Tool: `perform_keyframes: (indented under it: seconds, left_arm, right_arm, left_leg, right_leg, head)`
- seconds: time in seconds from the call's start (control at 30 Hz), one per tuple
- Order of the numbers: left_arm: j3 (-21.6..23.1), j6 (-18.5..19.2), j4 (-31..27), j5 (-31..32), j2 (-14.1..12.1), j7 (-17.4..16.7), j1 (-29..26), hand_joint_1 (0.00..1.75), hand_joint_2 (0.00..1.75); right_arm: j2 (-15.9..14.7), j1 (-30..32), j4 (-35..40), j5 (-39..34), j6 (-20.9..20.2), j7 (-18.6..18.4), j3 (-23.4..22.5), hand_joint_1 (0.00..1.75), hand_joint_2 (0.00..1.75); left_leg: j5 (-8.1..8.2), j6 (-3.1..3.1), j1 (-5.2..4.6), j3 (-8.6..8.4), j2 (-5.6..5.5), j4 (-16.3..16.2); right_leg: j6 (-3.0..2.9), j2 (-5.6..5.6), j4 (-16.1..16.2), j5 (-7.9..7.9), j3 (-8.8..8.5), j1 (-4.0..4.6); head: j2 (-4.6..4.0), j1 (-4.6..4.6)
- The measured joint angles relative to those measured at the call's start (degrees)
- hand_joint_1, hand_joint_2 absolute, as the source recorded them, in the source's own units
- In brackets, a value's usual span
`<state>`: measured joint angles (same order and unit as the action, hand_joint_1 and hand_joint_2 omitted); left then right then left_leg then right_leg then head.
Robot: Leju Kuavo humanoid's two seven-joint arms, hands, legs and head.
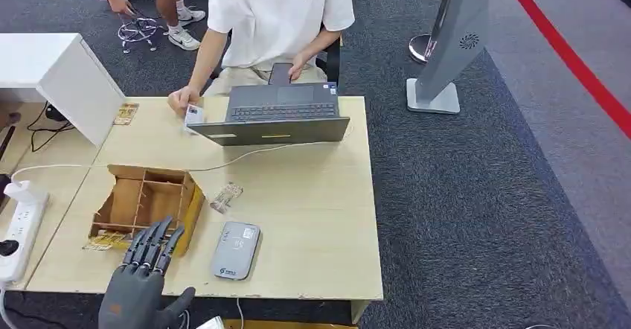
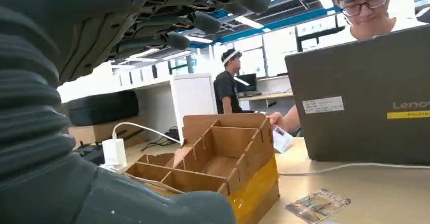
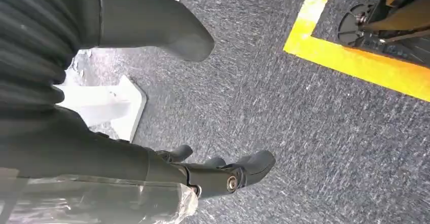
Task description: Pass the card to the sensor for recognition and then transmit it.
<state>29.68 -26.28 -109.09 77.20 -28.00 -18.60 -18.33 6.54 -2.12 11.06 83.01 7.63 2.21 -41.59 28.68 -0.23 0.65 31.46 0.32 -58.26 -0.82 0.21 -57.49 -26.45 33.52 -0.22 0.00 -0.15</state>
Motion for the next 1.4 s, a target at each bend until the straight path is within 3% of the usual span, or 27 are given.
perform_keyframes:
  seconds: [0.2,0.4,0.47,0.9,1.1,1.4]
  left_arm:
    - [-0.5,-7.8,2.0,2.3,0.5,0.0,-1.4,0.00,1.75]
    - [-1.5,-10.7,4.4,3.8,0.5,1.0,-1.6,0.00,1.75]
    - [-2.0,-11.8,5.5,3.7,0.5,2.1,-1.6,0.00,1.75]
    - [-7.7,-13.2,12.6,2.5,0.5,5.0,-1.6,0.00,1.75]
    - [-13.3,-13.2,15.5,2.4,1.4,9.8,-2.1,0.00,1.75]
    - [-24.1,-13.2,19.2,2.7,6.8,19.8,-2.2,0.00,1.75]
  right_arm:
    - [0.0,-0.1,0.0,1.1,0.2,0.0,0.1,0.00,1.75]
    - [0.0,-0.2,0.0,2.0,0.1,0.2,0.5,0.00,1.75]
    - [0.0,-0.4,0.0,0.8,-1.9,-2.2,0.5,0.00,1.75]
    - [-0.1,-0.5,0.0,0.7,-3.8,-3.9,0.2,0.00,1.75]
    - [-0.1,-0.5,0.0,1.2,-3.9,-3.8,0.2,0.00,1.75]
    - [-0.1,-0.6,0.0,1.8,-4.0,-3.7,0.2,0.00,1.75]
  left_leg:
    - [0.00,0.00,0.00,-0.01,-0.03,0.0]
    - [0.00,0.00,0.00,0.00,-0.07,0.0]
    - [0.00,0.00,0.00,-0.01,-0.07,0.0]
    - [0.00,0.00,0.01,0.00,-0.07,0.0]
    - [0.00,0.00,0.01,0.01,-0.07,0.0]
    - [0.00,0.00,-0.01,-0.01,-0.07,0.0]
  right_leg:
    - [0.00,-0.02,0.0,0.00,-0.02,0.00]
    - [0.00,-0.05,0.0,0.00,-0.02,0.00]
    - [0.00,-0.05,0.0,0.00,-0.03,0.00]
    - [0.00,-0.05,0.0,0.00,-0.03,0.01]
    - [0.00,-0.05,0.0,0.00,-0.04,0.00]
    - [0.00,-0.05,0.0,0.00,-0.04,0.00]
  head:
    - [0.00,0.00]
    - [0.00,0.02]
    - [0.00,0.02]
    - [0.00,0.00]
    - [0.00,-0.02]
    - [0.00,0.00]
